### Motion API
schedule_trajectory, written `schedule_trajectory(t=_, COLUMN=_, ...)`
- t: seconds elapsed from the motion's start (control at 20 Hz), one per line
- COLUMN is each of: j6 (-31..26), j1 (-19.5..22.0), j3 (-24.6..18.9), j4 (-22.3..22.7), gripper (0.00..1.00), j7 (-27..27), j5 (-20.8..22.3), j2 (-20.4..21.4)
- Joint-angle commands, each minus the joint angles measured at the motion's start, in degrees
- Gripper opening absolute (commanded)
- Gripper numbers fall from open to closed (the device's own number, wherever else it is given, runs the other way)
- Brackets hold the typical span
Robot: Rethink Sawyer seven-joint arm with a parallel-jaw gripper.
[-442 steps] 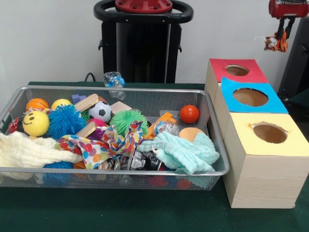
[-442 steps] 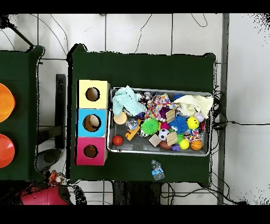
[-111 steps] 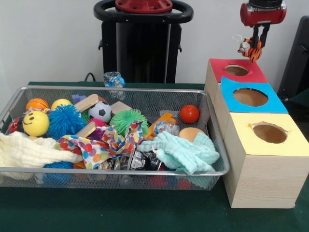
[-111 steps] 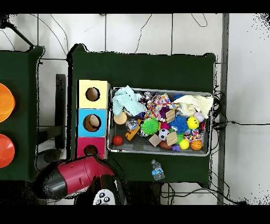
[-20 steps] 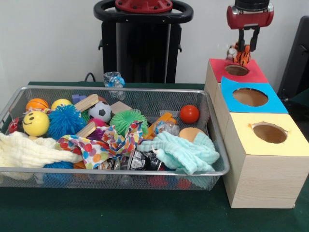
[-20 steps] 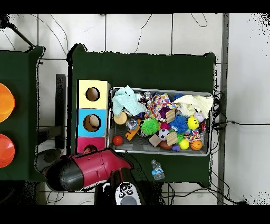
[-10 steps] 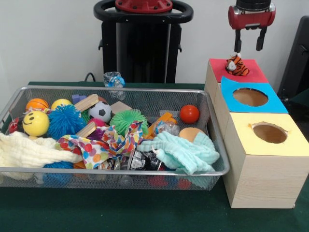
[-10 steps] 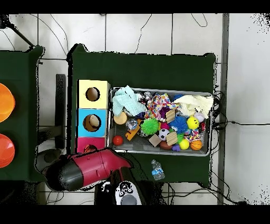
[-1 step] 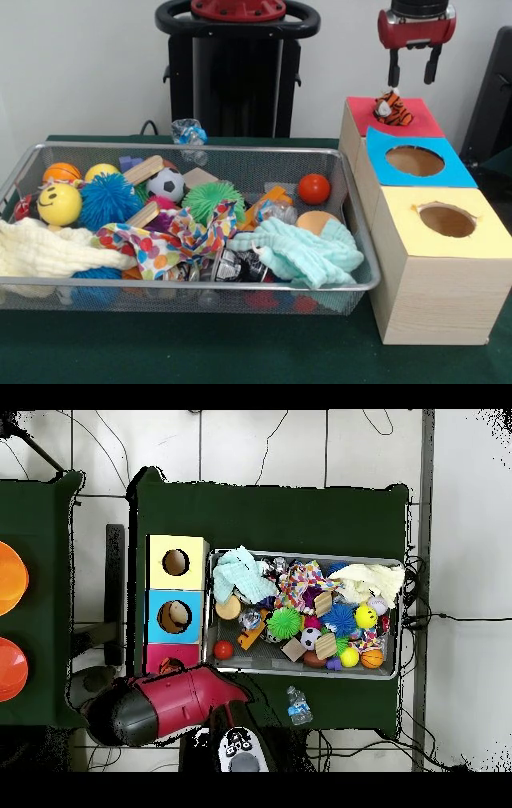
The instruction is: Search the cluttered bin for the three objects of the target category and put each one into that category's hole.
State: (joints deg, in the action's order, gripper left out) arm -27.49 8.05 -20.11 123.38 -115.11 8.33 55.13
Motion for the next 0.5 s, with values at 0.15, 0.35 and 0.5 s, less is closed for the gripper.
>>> schedule_trajectory(t=0.15, j6=4.10, j1=1.82, j3=-3.32, j4=3.03, gripper=1.00, j7=-0.15, j5=2.83, j2=-1.14)
schedule_trajectory(t=0.35, j6=6.62, j1=1.46, j3=-2.47, j4=3.25, gripper=1.00, j7=-0.77, j5=4.04, j2=-2.51)
schedule_trajectory(t=0.5, j6=8.22, j1=0.93, j3=-1.88, j4=4.08, gripper=1.00, j7=-1.70, j5=4.33, j2=-2.91)
